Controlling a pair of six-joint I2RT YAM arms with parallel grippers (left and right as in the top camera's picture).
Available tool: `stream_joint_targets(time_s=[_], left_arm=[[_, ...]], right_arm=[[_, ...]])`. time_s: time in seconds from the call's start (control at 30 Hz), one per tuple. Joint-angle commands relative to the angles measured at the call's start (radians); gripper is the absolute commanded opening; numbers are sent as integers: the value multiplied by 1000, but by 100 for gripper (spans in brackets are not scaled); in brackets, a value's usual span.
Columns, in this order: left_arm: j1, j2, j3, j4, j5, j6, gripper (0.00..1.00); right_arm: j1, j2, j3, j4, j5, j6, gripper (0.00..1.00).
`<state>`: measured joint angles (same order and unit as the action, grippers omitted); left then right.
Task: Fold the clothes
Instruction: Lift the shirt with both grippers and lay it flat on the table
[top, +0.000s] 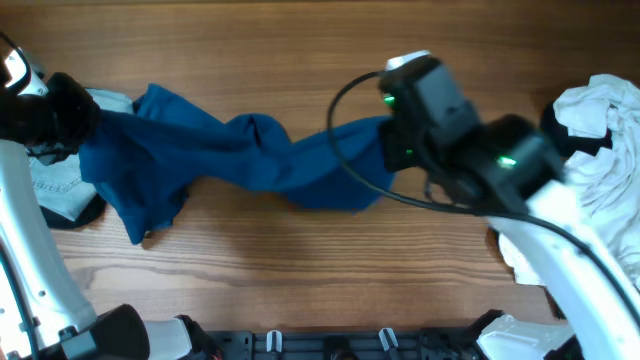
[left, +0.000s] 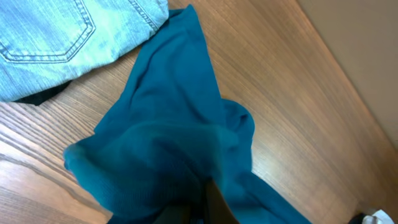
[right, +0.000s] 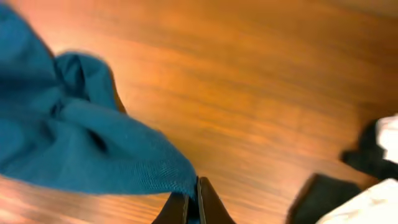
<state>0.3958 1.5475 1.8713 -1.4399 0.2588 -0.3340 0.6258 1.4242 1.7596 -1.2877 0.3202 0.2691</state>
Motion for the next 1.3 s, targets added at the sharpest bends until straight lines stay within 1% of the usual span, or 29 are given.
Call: stream_joint_targets(time_s=[0.0, 0.1, 0.2, 0.23, 0.27, 0.33, 0.37, 0.43, 0.5, 0.53, 0.57, 0.63, 0.67, 0.7, 0.73, 0.77, 0.8, 0.83, 0.87, 0.9, 0.97, 1.03, 1.1, 1.13, 1.17, 1.23, 1.27], left_arm=[[7, -116, 12, 3, 21, 16, 4], [8, -225, 12, 6, 21, 16, 4], [8, -301, 12, 39, 21, 16, 4], [7, -329, 12, 76, 21, 14, 4], [7, -340, 12, 118, 21, 0, 4], [1, -333, 12, 169, 40, -22, 4], [-19, -300, 12, 212, 79, -22, 4], [-54, -246, 12, 258, 92, -22, 4], [-117, -124, 12, 323, 92, -16, 4], [-151, -50, 12, 372, 92, -10, 4], [-178, 24, 12, 429, 92, -10, 4], [-211, 138, 12, 560, 92, -6, 4], [-228, 212, 12, 704, 92, -6, 4], [-237, 259, 13, 827, 92, -23, 4], [-237, 277, 18, 887, 93, -50, 4], [-237, 299, 34, 990, 92, -113, 4], [-237, 302, 47, 1054, 92, -154, 4], [-236, 301, 63, 1149, 91, -189, 4], [-234, 300, 121, 1241, 90, -225, 4], [-230, 300, 197, 1270, 88, -229, 4], [-224, 300, 342, 1255, 89, -206, 4], [-214, 300, 477, 1129, 89, -140, 4], [-212, 296, 508, 915, 97, -141, 4], [-216, 296, 507, 748, 100, -141, 4], [-223, 303, 504, 605, 100, -133, 4], [-240, 326, 492, 372, 100, -101, 4], [-262, 356, 477, 199, 99, -69, 4]], right_arm=[[-38, -83, 127, -66, 100, 24, 4], [-68, -145, 247, -160, 192, 48, 4], [-104, -186, 264, -164, 254, 44, 4], [-131, -191, 264, -160, 257, 32, 4], [-165, -182, 264, -141, 256, -13, 4], [-211, -148, 264, -108, 245, -70, 4], [-258, -102, 264, -69, 199, -116, 4], [-332, -23, 264, -10, 84, -155, 4], [-420, 89, 264, 63, -102, -199, 4], [-461, 170, 264, 107, -190, -228, 4], [-484, 240, 264, 146, -237, -251, 4], [-505, 343, 264, 230, -269, -277, 4], [-517, 406, 264, 343, -264, -277, 4], [-528, 432, 264, 458, -257, -275, 4], [-534, 436, 264, 521, -257, -267, 4], [-547, 430, 277, 647, -253, -229, 4], [-555, 425, 309, 706, -246, -194, 4], [-563, 422, 358, 748, -233, -164, 4], [-579, 422, 459, 795, -203, -144, 4], [-599, 422, 554, 802, -177, -138, 4], [-633, 422, 659, 784, -151, -167, 4], [-664, 417, 692, 681, -151, -211, 4], [-672, 422, 683, 473, -122, -225, 4], [-672, 437, 676, 325, -110, -223, 4], [-672, 449, 670, 244, -110, -212, 4], [-672, 479, 660, 80, -109, -213, 4], [-672, 508, 644, -39, -93, -212, 4]])
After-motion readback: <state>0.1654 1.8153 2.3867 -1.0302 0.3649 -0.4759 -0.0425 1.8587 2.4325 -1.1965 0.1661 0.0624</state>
